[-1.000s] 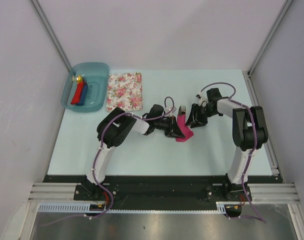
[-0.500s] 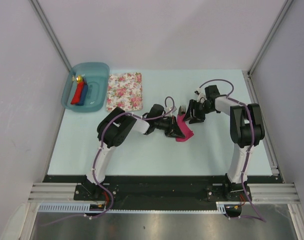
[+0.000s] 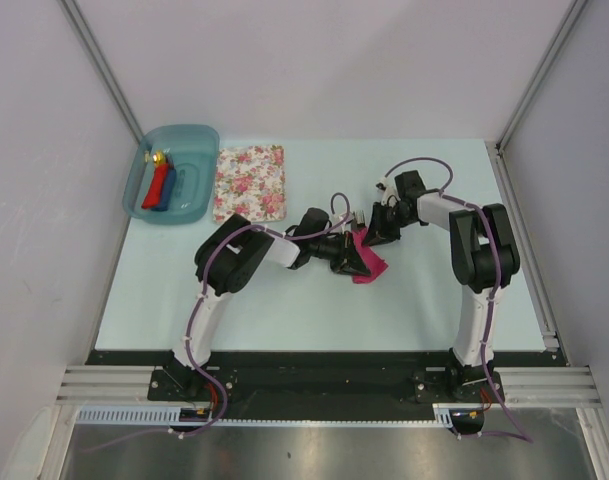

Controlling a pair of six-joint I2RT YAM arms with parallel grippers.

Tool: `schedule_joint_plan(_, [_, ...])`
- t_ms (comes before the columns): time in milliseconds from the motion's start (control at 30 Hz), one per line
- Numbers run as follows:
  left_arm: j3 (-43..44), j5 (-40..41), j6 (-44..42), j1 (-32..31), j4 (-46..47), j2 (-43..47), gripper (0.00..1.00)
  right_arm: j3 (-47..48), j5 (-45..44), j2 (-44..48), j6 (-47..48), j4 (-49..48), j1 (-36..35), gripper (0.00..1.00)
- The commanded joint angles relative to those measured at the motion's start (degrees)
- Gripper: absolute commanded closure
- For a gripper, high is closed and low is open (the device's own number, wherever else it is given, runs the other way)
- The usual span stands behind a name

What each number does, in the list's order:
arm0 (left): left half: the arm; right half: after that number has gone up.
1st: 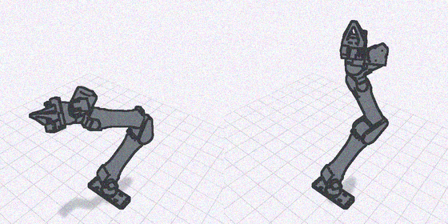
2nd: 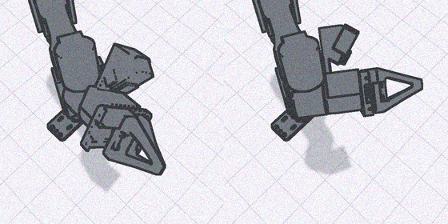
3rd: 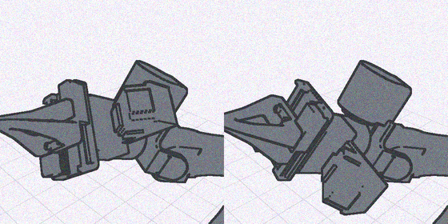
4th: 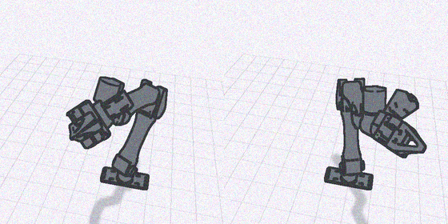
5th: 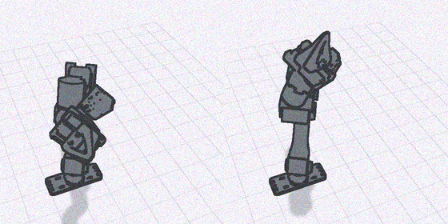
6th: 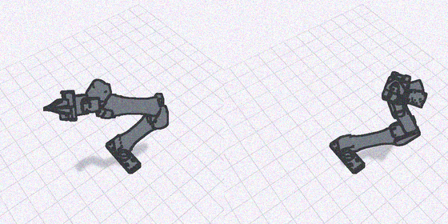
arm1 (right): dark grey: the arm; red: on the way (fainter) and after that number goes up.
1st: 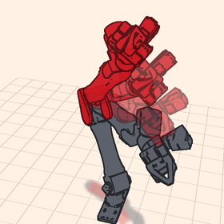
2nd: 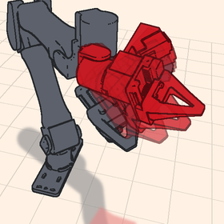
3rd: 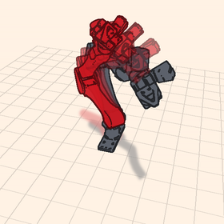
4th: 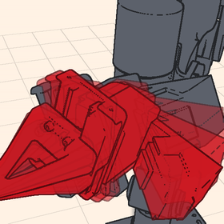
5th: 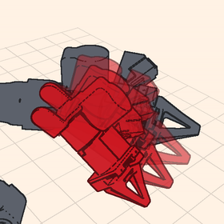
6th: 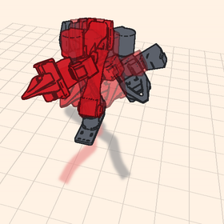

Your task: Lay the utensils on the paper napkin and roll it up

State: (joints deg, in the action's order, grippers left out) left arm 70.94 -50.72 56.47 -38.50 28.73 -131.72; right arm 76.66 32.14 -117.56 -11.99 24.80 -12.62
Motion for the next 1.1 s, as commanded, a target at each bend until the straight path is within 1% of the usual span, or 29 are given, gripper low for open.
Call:
schedule_joint_plan(0, [-0.27,3.08,-3.56,0.44,-3.6,-1.52,0.88,-0.55,-5.34,-3.73,0.92,0.43,-0.65,1.0])
schedule_joint_plan(100, [-0.19,3.26,-4.7,0.88,-3.51,0.32,0.86,-0.55,-1.66,-3.12,0.3,-0.62,-0.21,1.0])
schedule_joint_plan(167, [-0.18,3.26,-6.18,1.23,-3.16,2.94,0.78,-0.55,-0.16,-2.5,-0.23,-2.03,0.14,1.0])
schedule_joint_plan(200, [-0.27,3.26,-6.72,1.5,-3.15,4.09,0.72,-0.55,1.77,-2.15,-1.01,-2.64,0.58,1.0])
schedule_joint_plan(233, [-0.19,3.35,-7.33,1.93,-3.07,5.23,0.62,-0.64,3.0,-1.19,-1.54,-4.48,0.84,1.0])
schedule_joint_plan(300, [-0.1,3.7,-9.96,2.64,-4.55,9.35,0.54,-0.9,6.25,-0.31,-3.82,-6.59,1.28,1.0])
schedule_joint_plan(333, [-0.01,3.96,-11.02,3.51,-5.26,11.12,0.47,-0.9,6.96,0.57,-4.61,-8.34,1.55,1.0])
schedule_joint_plan(400, [0.17,5.45,-14.53,4.74,-8.51,15.59,0.41,-0.81,8.37,1.62,-6.02,-9.85,1.72,1.0])
schedule_joint_plan(433, [0.17,6.06,-15.59,6.14,-9.47,16.92,0.35,-0.9,8.81,2.5,-6.64,-11.33,1.81,1.0])
schedule_joint_plan(500, [0.34,7.9,-18.75,7.64,-13.16,19.47,0.28,-0.9,10.48,3.12,-7.61,-12.75,1.9,1.0])
schedule_joint_plan(533, [0.43,8.53,-19.63,9.22,-14.57,21.49,0.21,-0.99,10.92,3.3,-8.31,-13.45,1.9,1.0])
schedule_joint_plan(567, [0.34,8.97,-21.12,10.02,-16.84,22.55,0.11,-1.08,11.27,3.91,-8.58,-13.89,1.99,1.0])
schedule_joint_plan(600, [0.52,9.67,-21.83,10.72,-18.08,23.34,0.08,-1.25,11.8,4.18,-8.84,-14.25,1.99,1.0])
schedule_joint_plan(633, [0.43,11.15,-22.36,12.21,-19.05,25.0,0.0,-1.51,11.98,4.7,-9.28,-15.38,1.99,1.0])
schedule_joint_plan(733, [0.95,14.23,-24.29,14.5,-22.3,26.86,0.0,-2.66,13.38,6.46,-10.24,-17.75,2.08,1.0])
schedule_joint_plan(800, [3.14,16.17,-27.8,15.12,-27.04,28.35,0.0,-3.18,14.7,8.12,-10.51,-19.25,2.08,1.0])
schedule_joint_plan(833, [3.42,18.88,-30.43,15.47,-28.28,29.06,0.0,-3.19,15.23,8.74,-10.51,-19.78,2.16,1.0])
schedule_joint_plan(900, [2.81,21.7,-32.2,15.74,-28.38,32.04,0.0,-3.19,16.9,10.5,-10.25,-20.92,2.08,1.0])
schedule_joint_plan(933, [2.19,22.93,-32.91,16.0,-26.9,33.18,0.0,-3.01,17.69,11.12,-10.16,-21.1,2.08,1.0])
schedule_joint_plan(1000, [-0.53,22.42,-33.7,17.14,-23.74,37.14,0.0,-2.49,19.62,13.48,-10.07,-21.89,1.99,1.0])
schedule_joint_plan(1067, [-4.73,18.92,-35.81,18.11,-16.11,42.13,0.0,-2.13,21.46,15.33,-9.72,-22.77,1.9,1.0])
